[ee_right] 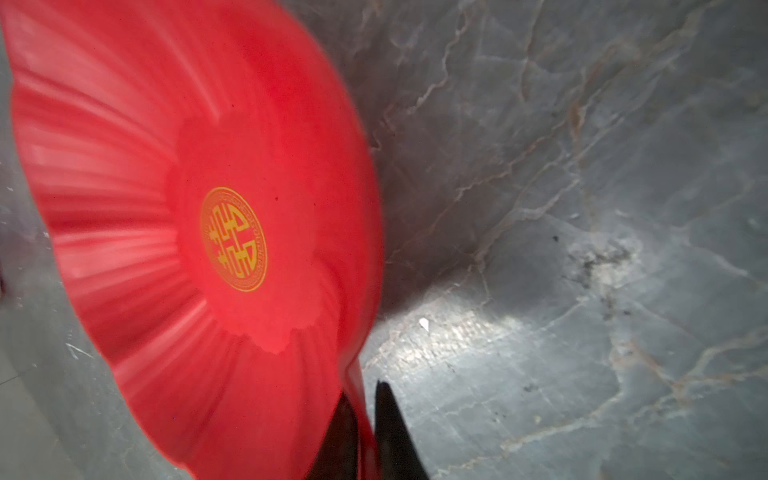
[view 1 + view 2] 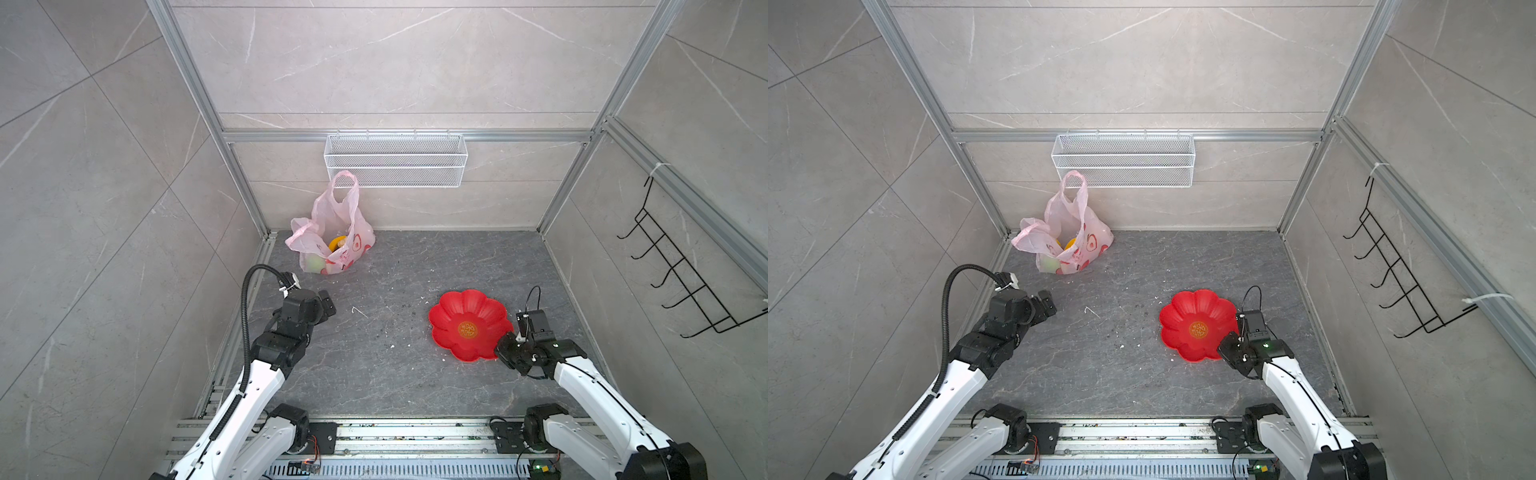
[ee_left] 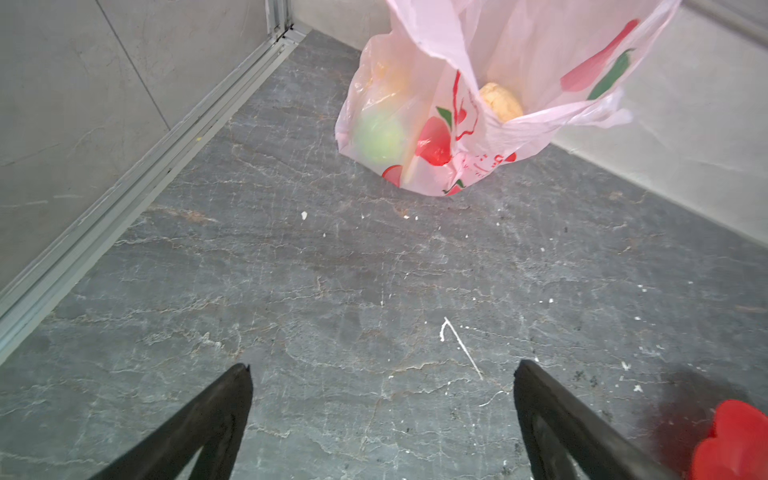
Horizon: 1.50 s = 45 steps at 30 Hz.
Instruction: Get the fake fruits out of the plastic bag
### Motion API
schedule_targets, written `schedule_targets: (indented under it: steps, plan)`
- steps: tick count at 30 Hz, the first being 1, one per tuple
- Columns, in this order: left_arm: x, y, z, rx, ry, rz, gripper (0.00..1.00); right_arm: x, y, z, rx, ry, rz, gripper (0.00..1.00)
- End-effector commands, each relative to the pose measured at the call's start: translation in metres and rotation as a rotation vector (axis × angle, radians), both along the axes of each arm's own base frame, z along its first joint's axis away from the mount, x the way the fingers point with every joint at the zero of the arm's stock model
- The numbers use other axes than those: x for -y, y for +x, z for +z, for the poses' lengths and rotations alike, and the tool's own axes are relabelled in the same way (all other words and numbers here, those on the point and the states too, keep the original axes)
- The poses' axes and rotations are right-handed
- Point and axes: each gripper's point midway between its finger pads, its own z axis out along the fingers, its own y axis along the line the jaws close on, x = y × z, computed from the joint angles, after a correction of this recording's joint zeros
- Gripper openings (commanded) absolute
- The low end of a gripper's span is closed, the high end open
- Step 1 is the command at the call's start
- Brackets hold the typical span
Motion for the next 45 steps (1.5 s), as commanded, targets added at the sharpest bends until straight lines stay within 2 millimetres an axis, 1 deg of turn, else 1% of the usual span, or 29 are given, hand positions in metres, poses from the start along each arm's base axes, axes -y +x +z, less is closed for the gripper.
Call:
schedule_targets:
  steps: [1,5,9,12,13,14,17,20,22,23,25,27,31,33,37,42,43,45]
  plan:
    - [-0.012,0.006,0.024,0.026,0.067,0.055,1.0,0.005,-0.006,-0.007,-0.043,-0.033,-0.008,0.24]
    - [-0.015,0.016,0.039,0.019,0.115,0.072,1.0,0.006,0.0,-0.002,-0.036,-0.047,0.0,0.36]
    - [-0.017,0.031,0.063,0.049,0.125,0.086,1.0,0.01,0.002,0.007,-0.035,-0.087,0.025,0.47]
    - [-0.019,0.047,0.085,0.074,0.093,0.068,1.0,0.019,0.002,0.022,-0.019,-0.148,0.045,0.52]
    - [-0.016,0.053,0.091,0.074,0.053,0.038,1.0,0.023,0.002,0.028,-0.009,-0.174,0.053,0.53]
    - [-0.018,0.058,0.097,0.076,0.022,0.03,1.0,0.026,0.002,0.035,-0.001,-0.195,0.062,0.54]
    - [-0.022,0.077,0.106,0.065,-0.092,-0.007,0.98,0.036,0.003,0.059,0.032,-0.273,0.092,0.57]
    - [-0.026,0.098,0.106,0.045,-0.167,-0.039,0.92,0.046,0.009,0.083,0.063,-0.352,0.129,0.59]
    - [-0.023,0.114,0.104,0.032,-0.212,-0.069,0.9,0.049,0.019,0.098,0.098,-0.396,0.155,0.59]
    - [-0.022,0.121,0.103,0.033,-0.23,-0.081,0.88,0.05,0.024,0.103,0.112,-0.408,0.164,0.6]
    - [-0.02,0.135,0.1,0.033,-0.251,-0.095,0.86,0.049,0.038,0.113,0.15,-0.424,0.183,0.6]
    - [-0.021,0.145,0.096,0.026,-0.247,-0.09,0.85,0.046,0.051,0.121,0.179,-0.429,0.196,0.6]
    - [-0.033,0.156,0.086,0.021,-0.187,-0.058,0.85,0.036,0.078,0.134,0.247,-0.409,0.225,0.6]
    - [-0.038,0.162,0.083,0.032,-0.154,-0.062,0.86,0.03,0.091,0.138,0.273,-0.395,0.244,0.6]
    - [-0.041,0.175,0.078,0.052,-0.087,-0.093,0.89,0.019,0.114,0.139,0.303,-0.361,0.28,0.6]
    - [-0.043,0.191,0.074,0.099,-0.025,-0.121,0.89,0.008,0.134,0.136,0.325,-0.323,0.298,0.6]
    - [-0.042,0.195,0.072,0.106,-0.019,-0.13,0.88,0.006,0.137,0.135,0.327,-0.315,0.301,0.6]
    - [-0.042,0.202,0.069,0.117,-0.007,-0.14,0.81,0.003,0.143,0.133,0.333,-0.306,0.303,0.6]
